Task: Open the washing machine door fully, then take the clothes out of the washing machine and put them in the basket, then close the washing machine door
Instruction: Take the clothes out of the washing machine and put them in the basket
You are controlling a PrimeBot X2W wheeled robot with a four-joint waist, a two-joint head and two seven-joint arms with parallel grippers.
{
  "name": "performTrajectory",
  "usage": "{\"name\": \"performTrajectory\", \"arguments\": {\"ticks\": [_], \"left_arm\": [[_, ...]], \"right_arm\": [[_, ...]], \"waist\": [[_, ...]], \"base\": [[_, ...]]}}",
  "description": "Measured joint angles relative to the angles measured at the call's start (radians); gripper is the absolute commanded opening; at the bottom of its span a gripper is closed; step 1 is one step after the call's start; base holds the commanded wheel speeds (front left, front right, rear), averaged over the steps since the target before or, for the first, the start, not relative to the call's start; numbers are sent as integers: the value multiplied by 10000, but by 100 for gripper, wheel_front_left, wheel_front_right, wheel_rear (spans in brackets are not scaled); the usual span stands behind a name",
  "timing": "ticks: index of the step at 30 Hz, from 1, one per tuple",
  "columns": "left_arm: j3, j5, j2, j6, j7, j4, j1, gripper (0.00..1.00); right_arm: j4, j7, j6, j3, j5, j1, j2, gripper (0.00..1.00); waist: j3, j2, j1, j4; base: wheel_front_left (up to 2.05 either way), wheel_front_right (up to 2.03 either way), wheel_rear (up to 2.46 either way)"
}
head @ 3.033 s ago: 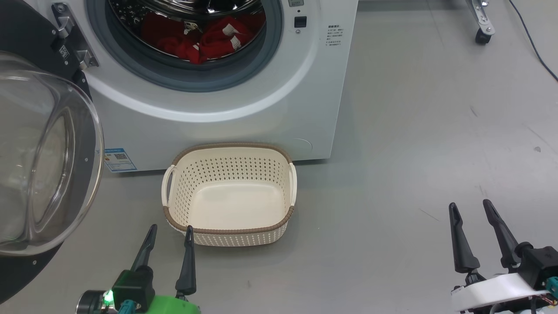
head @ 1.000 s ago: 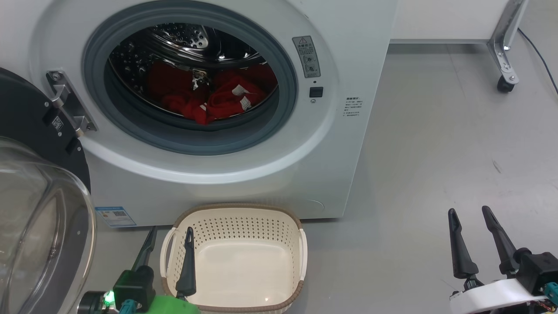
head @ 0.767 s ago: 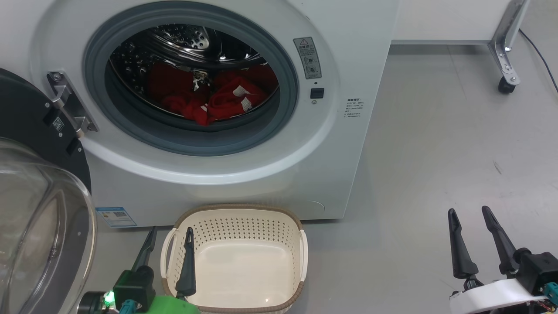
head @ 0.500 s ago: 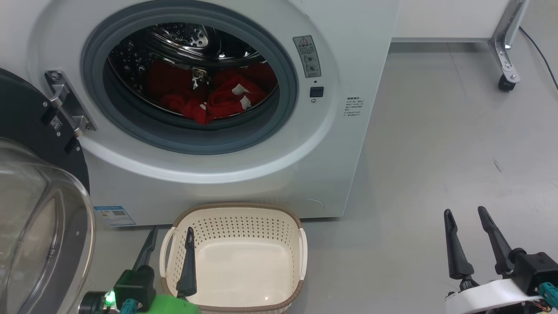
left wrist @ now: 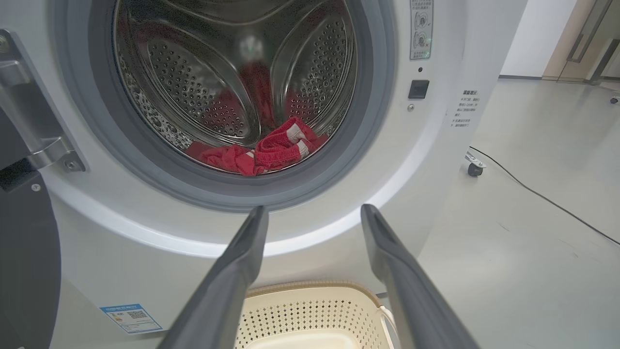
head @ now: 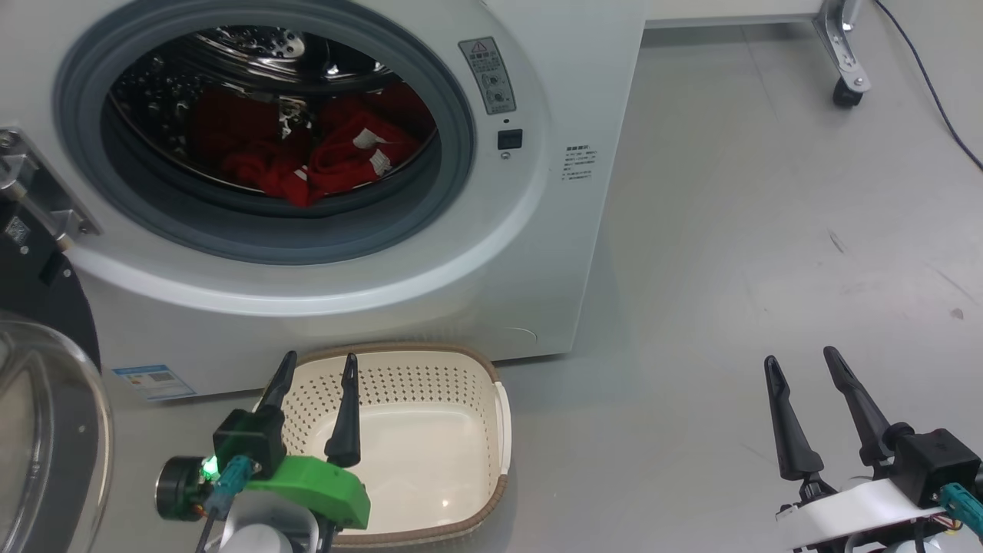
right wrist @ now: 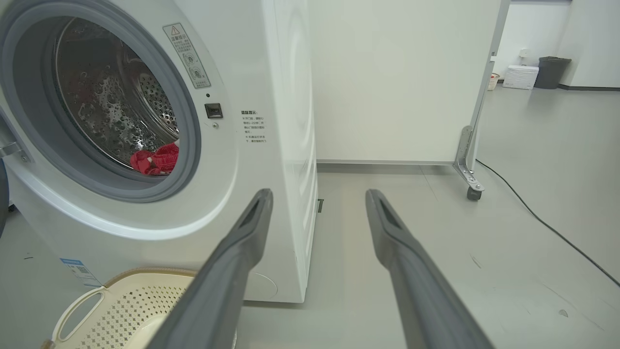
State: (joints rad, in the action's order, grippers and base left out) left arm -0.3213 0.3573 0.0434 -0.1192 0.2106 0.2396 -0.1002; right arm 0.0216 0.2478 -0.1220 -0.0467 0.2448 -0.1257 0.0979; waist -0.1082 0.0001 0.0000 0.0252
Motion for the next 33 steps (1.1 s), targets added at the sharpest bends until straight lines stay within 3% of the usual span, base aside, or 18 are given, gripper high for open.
{"name": "performTrajectory", "arguments": {"ticks": [14, 33], "left_arm": [[527, 364, 65, 0, -1526, 1718, -2499, 100], [1135, 311, 1542, 0, -4211, 2470, -6805, 100]], "right_arm": [[-224, 2, 0, -370, 556, 658, 163, 100], [-387, 2, 0, -345, 1392, 2068, 148, 100]], "waist": [[-1292, 0, 0, 1126], [-3645, 0, 0, 2340]], "base": [[0, 0, 0], [0, 0, 0]]}}
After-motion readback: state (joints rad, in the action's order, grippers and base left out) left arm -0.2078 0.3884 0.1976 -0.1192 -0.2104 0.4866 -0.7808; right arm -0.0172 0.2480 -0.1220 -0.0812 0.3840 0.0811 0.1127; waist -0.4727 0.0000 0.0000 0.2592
